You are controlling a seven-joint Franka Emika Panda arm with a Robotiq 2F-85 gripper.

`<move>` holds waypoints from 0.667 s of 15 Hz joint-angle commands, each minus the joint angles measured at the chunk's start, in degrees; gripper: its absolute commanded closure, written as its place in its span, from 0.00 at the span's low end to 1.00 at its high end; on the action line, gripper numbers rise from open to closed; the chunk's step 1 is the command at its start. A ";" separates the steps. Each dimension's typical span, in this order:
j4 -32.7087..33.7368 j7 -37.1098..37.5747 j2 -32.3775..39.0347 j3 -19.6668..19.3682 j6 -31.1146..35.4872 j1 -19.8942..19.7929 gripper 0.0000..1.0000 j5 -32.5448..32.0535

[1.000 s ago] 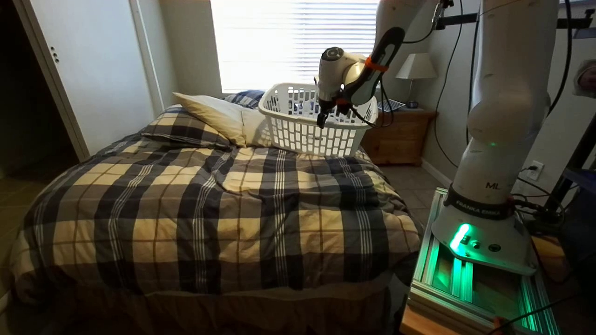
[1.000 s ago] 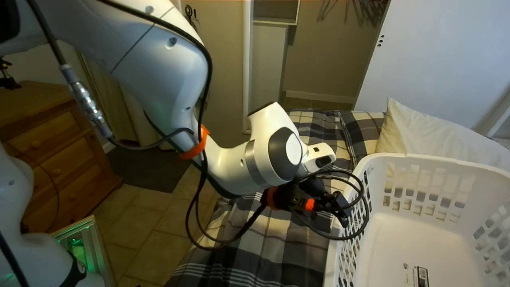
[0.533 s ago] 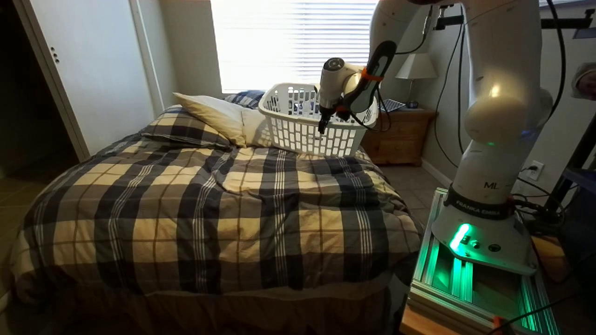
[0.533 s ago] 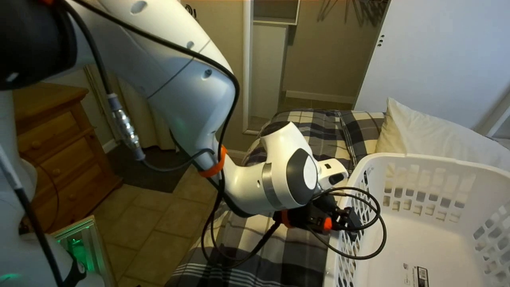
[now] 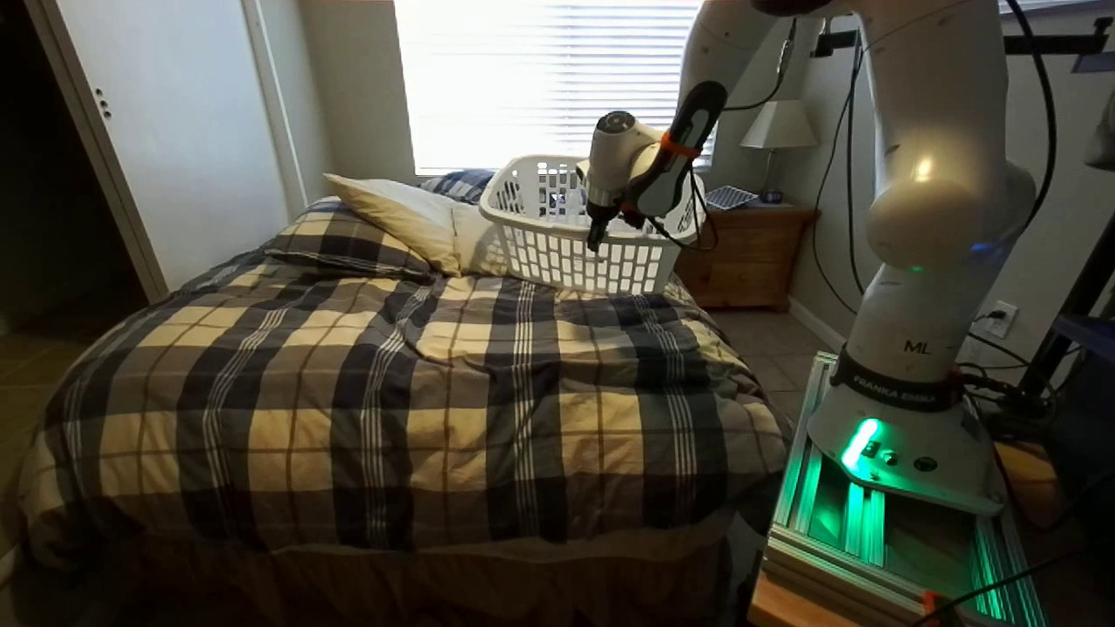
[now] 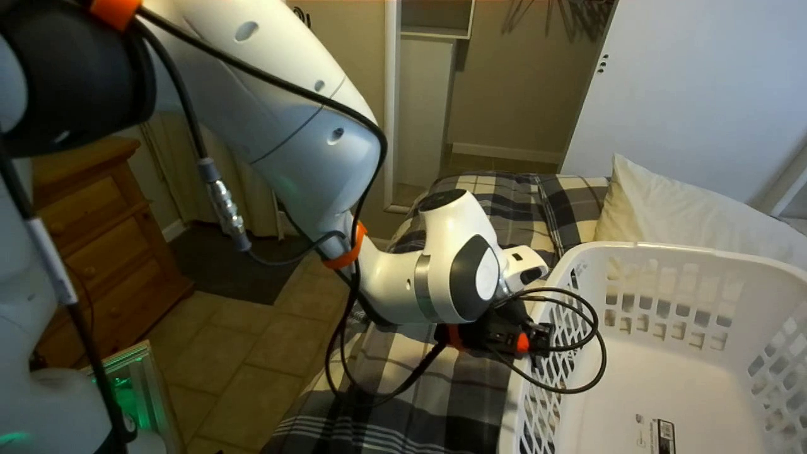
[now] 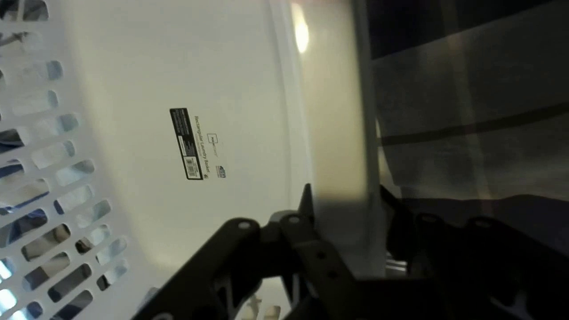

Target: Place the white basket upright.

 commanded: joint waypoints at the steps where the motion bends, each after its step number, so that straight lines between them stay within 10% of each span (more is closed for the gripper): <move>1: -5.54 -12.31 -4.88 3.09 0.83 0.40 0.91 10.63; 8: -14.41 -35.37 -13.58 14.76 -2.53 -3.67 0.92 31.03; 10: -17.29 -39.91 -16.44 12.81 -3.82 0.48 0.92 36.07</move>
